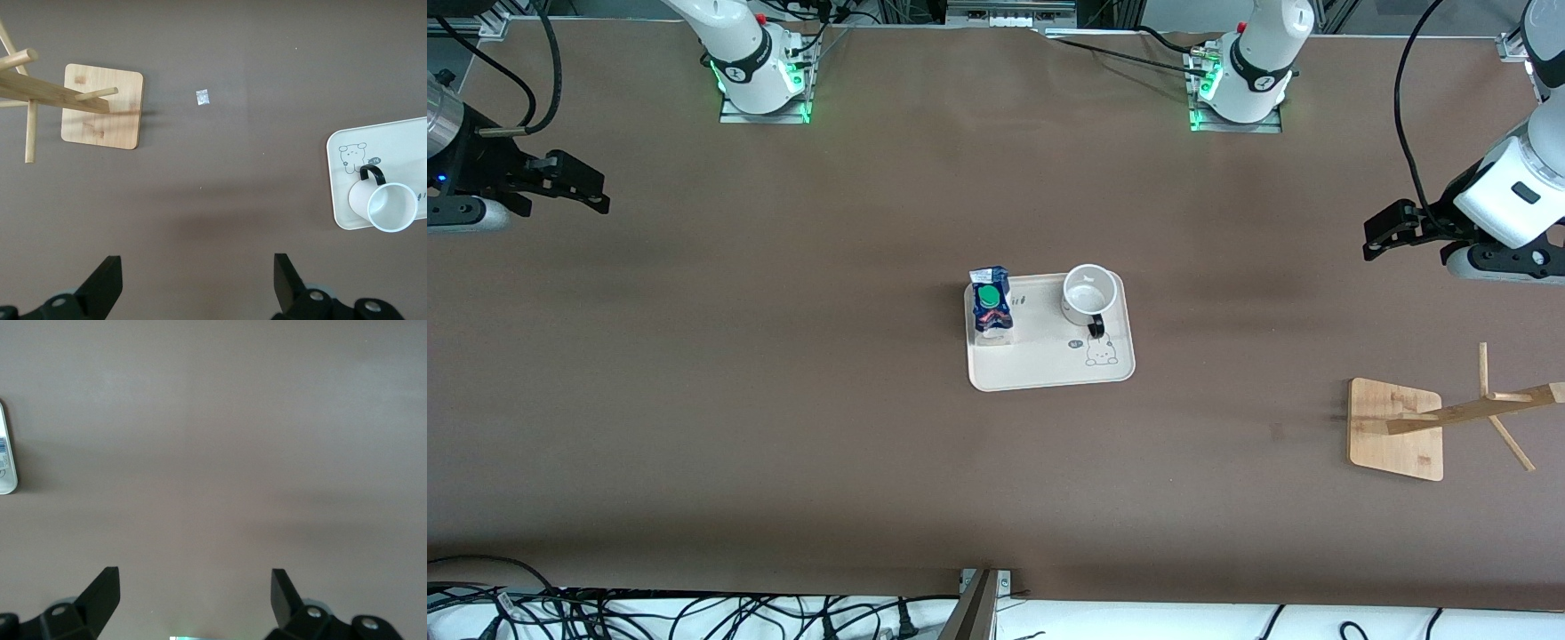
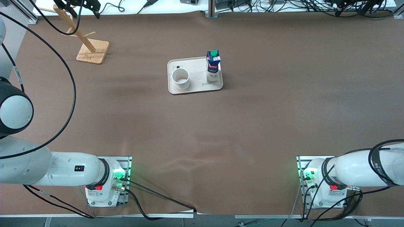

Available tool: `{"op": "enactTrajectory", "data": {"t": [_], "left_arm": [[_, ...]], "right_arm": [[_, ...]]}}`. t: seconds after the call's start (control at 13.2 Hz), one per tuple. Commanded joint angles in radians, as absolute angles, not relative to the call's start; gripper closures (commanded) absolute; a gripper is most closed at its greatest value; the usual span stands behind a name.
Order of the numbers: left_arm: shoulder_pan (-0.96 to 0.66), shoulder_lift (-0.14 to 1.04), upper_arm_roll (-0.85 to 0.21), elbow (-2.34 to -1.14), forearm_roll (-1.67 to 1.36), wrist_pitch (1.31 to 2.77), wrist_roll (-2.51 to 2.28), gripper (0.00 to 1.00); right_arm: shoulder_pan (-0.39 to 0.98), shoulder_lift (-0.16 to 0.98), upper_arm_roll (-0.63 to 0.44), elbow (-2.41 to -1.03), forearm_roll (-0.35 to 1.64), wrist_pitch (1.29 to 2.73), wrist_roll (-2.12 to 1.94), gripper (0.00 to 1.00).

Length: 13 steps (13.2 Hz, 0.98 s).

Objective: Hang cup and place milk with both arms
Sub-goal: 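Move the left gripper from rest toward the white tray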

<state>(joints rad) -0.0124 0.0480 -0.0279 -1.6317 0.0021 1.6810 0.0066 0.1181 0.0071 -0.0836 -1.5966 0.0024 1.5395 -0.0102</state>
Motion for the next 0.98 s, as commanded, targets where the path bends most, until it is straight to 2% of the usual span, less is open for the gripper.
{"op": "enactTrajectory", "data": {"t": [0.0,0.53,0.75,0.91], "left_arm": [[-0.018,0.069,-0.028,-1.588,0.023,1.652,0.003,0.0],[-0.023,0.069,-0.029,-1.588,0.023,1.631,0.002,0.0],[-0.029,0.071,-0.052,-1.585,0.015,1.572,0.002,0.0],[-0.051,0.127,-0.052,-1.525,0.014,1.571,0.011,0.0]], "right_arm": [[0.11,0.009,-0.08,-1.585,-0.003,1.523,-0.012,0.0],[0.115,0.009,-0.077,-1.583,-0.003,1.525,-0.014,0.0],[0.117,0.009,-0.075,-1.58,-0.003,1.525,-0.014,0.0],[0.118,0.009,-0.075,-1.58,-0.003,1.526,-0.014,0.0]]}}
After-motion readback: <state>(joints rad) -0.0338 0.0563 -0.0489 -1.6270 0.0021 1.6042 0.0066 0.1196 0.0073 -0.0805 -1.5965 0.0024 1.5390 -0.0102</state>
